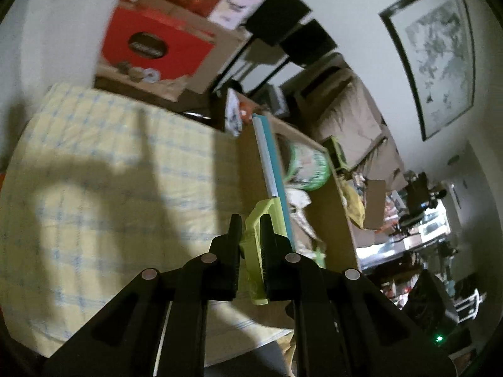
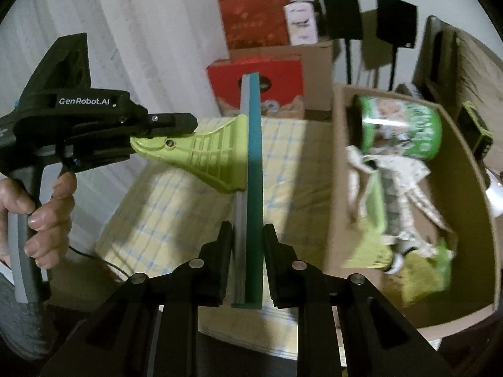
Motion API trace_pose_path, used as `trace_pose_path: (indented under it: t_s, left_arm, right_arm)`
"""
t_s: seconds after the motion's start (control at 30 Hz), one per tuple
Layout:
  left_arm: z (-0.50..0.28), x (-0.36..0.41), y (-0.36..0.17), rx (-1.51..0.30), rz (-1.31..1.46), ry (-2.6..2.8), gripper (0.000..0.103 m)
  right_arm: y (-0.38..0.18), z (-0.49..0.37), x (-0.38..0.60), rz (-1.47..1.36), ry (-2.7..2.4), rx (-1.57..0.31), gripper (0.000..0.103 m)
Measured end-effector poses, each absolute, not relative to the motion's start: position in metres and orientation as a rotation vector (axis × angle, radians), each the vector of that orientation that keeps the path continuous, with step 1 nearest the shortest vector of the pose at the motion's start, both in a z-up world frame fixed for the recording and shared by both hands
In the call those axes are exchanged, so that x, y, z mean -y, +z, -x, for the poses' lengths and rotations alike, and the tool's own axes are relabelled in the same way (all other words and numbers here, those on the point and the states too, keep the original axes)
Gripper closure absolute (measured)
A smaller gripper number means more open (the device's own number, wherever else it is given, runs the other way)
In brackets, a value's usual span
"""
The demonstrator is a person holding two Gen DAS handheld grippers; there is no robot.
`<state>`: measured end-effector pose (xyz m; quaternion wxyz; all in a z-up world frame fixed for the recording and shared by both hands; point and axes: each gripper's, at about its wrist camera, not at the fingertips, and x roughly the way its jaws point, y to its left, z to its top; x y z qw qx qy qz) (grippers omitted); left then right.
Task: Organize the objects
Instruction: 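Carry the squeegee over the cardboard box with both tools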
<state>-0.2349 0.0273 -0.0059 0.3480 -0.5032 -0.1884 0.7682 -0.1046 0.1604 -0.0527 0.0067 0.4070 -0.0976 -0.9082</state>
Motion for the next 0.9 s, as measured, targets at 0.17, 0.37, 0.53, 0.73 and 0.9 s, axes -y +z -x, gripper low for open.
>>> trace_pose_path:
  t_s: [0.17, 0.37, 0.53, 0.73, 0.9]
  left_arm:
    - [0.23, -0.068, 0.004, 0.455, 1.298, 1.943, 0.093]
    - [0.219, -0.12, 0.007, 0.402, 1.306, 1.857, 0.093]
    - [0.214, -0.163, -0.004, 0.415, 1.35, 1.776, 0.092]
    - [0.21, -0.182, -0.018, 0.382, 1.391, 1.804, 0.093]
    - [0.211, -0.175, -0.028, 0.421, 1.407, 1.828, 0.093]
  right_arm:
    - [-0.041, 0.089, -0.199, -1.283, -2.887, 0.348, 0.084]
    - [-0.03, 0.062, -0.236, -1.27, -2.944, 0.388, 0.089]
    - [-0.031, 0.054, -0.252, -1.328, -2.989, 0.352, 0.089]
    - [-0.052, 0.047, -0.279, -1.376, -2.971, 0.53, 0.084]
    - [-0.051, 0.043, -0.282, -1.339, -2.968, 0.604, 0.059]
